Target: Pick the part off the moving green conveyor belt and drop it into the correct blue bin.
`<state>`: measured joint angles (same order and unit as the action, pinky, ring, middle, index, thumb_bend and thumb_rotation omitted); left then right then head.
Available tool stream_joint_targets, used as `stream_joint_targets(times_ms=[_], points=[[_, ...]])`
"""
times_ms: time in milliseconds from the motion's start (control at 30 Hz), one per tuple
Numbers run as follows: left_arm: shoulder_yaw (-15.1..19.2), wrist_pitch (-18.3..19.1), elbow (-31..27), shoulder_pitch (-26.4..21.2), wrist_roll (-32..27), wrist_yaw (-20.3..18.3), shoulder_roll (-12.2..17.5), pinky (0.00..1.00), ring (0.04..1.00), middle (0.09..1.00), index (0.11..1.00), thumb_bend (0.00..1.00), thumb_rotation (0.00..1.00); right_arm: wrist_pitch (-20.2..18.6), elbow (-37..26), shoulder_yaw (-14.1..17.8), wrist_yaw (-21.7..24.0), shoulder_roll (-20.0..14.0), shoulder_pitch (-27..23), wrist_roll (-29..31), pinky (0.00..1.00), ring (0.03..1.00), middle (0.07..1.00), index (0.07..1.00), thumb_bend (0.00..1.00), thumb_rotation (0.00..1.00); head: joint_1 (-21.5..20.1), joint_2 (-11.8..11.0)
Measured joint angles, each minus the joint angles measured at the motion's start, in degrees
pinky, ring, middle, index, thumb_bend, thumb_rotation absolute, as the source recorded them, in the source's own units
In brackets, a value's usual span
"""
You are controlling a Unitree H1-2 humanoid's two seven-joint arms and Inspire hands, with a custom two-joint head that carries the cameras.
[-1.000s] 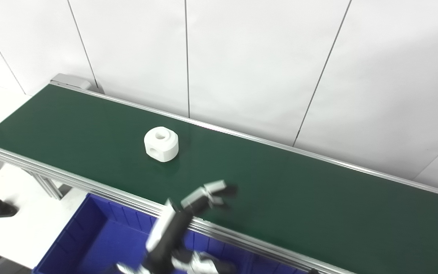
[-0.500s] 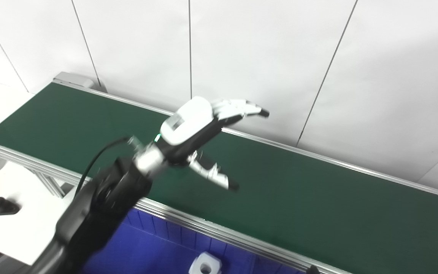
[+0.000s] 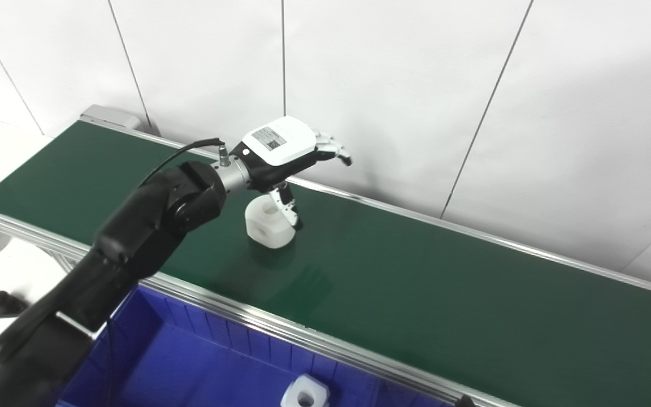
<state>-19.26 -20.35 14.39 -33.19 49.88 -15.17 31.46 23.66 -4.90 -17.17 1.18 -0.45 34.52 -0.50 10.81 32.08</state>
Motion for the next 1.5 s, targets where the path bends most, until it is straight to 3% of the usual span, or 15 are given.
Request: stream_joint_targets(times_ms=[167,367,667,767,867,900,933,967,1033,1133,1300,1500], points=[[-3.39,-1.07,5.42,-2.09,1.40,-2.13,0.14,0.84,0.860,0.854,0.847,1.00,0.20,-0.03,-0.25,-0.12,0.01,0.04,0.23,-0.69,1.00,1.000,0.989,1.000,0.84,1.00,-0.35,0.53],[-6.23,-1.05,9.07,-2.82,1.44,-6.30,0.13,0.83,0.860,0.868,0.875,1.00,0.22,-0.10,-1.48,-0.38,-0.02,0.40,0.69,-1.95,1.00,1.000,0.984,1.000,0.85,1.00,-1.05,1.40],[-9.80,0.60,10.53,-2.73,4.88,-6.16,-0.96,0.79,0.835,0.844,0.849,1.00,0.20,-0.15,-2.86,-0.72,-0.13,1.05,1.63,-2.85,1.00,0.997,0.977,1.000,0.86,1.00,-1.58,2.20],[-11.02,0.13,12.44,-2.44,6.28,-2.23,-1.77,0.74,0.779,0.785,0.789,1.00,0.12,-0.16,-2.92,-0.76,-0.14,1.21,1.97,-2.99,1.00,0.995,0.973,1.000,0.87,1.00,-1.67,2.29],[-11.37,-2.07,15.35,-1.60,6.95,5.30,-3.06,0.58,0.624,0.660,0.672,0.97,0.01,-0.22,-3.17,-0.80,-0.16,1.30,2.17,-3.27,1.00,0.993,0.974,1.000,0.87,1.00,-1.93,2.29],[-11.60,-3.12,16.57,-1.49,7.10,8.36,-3.45,0.53,0.576,0.625,0.646,0.91,0.01,-0.23,-3.22,-0.80,-0.18,1.35,2.20,-3.32,1.00,0.992,0.972,1.000,0.88,1.00,-2.02,2.29],[-11.94,-4.14,18.05,-1.39,7.41,11.48,-3.90,0.47,0.513,0.523,0.576,0.68,0.00,-0.24,-3.22,-0.81,-0.19,1.37,2.20,-3.36,1.00,0.992,0.972,1.000,0.88,1.00,-2.02,2.29],[-12.25,-4.72,19.01,-1.30,7.95,14.19,-4.23,0.45,0.492,0.488,0.552,0.60,0.00,-0.24,-3.23,-0.83,-0.19,1.38,2.20,-3.37,1.00,0.992,0.972,1.000,0.88,1.00,-2.20,2.37],[-13.74,-5.42,20.04,-0.99,8.31,19.88,-4.37,0.42,0.427,0.476,0.522,0.52,0.00,-0.26,-3.36,-0.84,-0.19,1.38,2.29,-3.36,1.00,0.990,0.969,1.000,0.89,1.00,-2.20,2.46],[-16.20,-5.84,20.69,-0.87,8.57,27.50,-4.31,0.46,0.429,0.503,0.502,0.51,0.00,-0.39,-4.00,-1.03,-0.19,1.41,2.56,-3.31,1.00,0.988,0.967,1.000,0.89,1.00,-2.28,2.72],[-19.05,-6.08,20.69,-0.95,8.42,31.39,-3.90,0.47,0.436,0.505,0.495,0.50,0.00,-0.62,-4.25,-1.35,-0.20,1.59,2.59,-3.46,1.00,0.988,0.967,1.000,0.88,1.00,-2.37,2.64],[-21.60,-6.31,20.34,-1.35,8.02,31.92,-3.10,0.45,0.436,0.512,0.489,0.50,0.00,-0.83,-4.34,-1.52,-0.21,1.60,2.61,-3.60,1.00,0.992,0.971,1.000,0.90,1.00,-2.37,2.64]])
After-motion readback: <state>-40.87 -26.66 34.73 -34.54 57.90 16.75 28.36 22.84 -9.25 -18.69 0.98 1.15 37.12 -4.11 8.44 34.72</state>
